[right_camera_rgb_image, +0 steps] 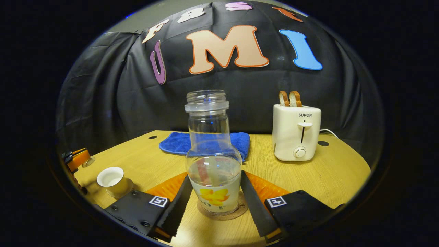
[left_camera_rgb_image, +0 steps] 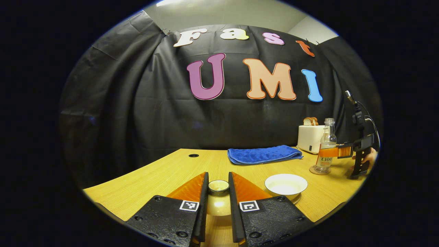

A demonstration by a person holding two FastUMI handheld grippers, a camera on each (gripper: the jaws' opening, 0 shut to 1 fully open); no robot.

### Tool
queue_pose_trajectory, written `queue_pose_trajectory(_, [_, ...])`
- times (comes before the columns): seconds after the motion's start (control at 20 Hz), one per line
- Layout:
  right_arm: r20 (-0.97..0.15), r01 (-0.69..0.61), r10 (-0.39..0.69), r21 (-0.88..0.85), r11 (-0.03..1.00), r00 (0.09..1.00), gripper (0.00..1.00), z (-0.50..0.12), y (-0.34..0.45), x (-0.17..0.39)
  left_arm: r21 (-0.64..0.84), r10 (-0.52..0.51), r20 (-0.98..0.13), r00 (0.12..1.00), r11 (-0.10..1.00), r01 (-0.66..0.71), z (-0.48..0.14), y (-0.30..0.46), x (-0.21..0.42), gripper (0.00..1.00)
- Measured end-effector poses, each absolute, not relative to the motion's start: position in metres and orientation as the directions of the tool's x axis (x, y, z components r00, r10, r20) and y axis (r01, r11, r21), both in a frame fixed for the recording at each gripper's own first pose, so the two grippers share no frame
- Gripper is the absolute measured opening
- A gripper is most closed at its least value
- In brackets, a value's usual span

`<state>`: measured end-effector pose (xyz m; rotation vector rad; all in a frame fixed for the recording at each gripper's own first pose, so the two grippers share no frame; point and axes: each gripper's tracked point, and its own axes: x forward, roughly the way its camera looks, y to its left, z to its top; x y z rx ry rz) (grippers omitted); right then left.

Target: Open the teacup lid with one hand, grasp the water bottle and pour water into the teacup with the other hand; after pouring, place the water bottle on the coaster and then close the teacup lid.

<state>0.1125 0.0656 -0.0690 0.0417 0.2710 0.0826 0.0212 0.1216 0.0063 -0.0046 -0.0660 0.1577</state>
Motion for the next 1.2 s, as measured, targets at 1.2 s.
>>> queue_pose_trajectory(1.2, [-0.223,-0.050,0.070,0.096,0.994,0.972,0.88,-0.071,0.047,0.060,-0.005,0.052,0.061,0.997,0.999,-0.051,0.007,0.091,0.041,0.28])
